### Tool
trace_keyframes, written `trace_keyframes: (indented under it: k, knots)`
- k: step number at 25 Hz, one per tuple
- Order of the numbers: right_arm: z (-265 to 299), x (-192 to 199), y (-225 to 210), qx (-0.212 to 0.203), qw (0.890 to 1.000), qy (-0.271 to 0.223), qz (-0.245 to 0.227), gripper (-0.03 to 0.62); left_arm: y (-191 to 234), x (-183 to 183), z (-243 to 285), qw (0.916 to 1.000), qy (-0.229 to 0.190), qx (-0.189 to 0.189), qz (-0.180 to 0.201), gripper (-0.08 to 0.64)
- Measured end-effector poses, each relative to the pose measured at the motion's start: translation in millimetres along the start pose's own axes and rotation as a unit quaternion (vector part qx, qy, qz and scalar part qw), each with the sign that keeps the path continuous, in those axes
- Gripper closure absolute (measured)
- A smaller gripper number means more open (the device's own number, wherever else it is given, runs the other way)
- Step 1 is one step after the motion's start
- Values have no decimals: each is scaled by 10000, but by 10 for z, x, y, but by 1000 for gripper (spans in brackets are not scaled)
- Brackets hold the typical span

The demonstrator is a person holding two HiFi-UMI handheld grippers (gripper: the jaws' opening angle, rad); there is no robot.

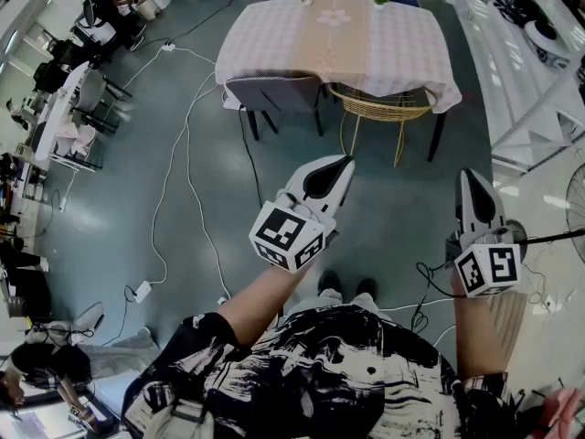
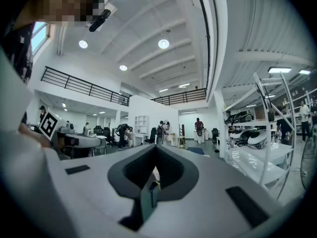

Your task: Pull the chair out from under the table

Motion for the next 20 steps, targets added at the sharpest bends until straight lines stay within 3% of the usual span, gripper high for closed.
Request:
trace_keyframes:
  k: [13,16,17,18,19,20]
  knots:
    - [5,-38,-33,-41,10000,-19,-13,591,-22,-31,79,10000,-14,48,28,555]
    - [35,-57,-41,-184,9997,-81,157,589,-12,-36,80,9996,-154,224,29,555]
    - [58,-68,-43,-282,9992,-118,276,558,-9,-44,82,9990,-283,347,24,554]
    - [78,-87,-53,-355,9984,-213,398,369,-4,-59,86,9980,-433,461,4,494]
    - [86,-117,-72,-379,9974,-407,468,213,3,-76,94,9970,-548,548,-27,261]
    - [77,-154,-92,-374,9961,-664,453,176,10,-94,100,9963,-595,612,-43,133]
Point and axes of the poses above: the fingertips, and each gripper's own axes: z forward along the fingers, y to its left, x out of its underside, the point moved 7 cm from there along -z, backward along the fingers, and after that the axes turned 13 degrees about x, right-handed, at the moved point
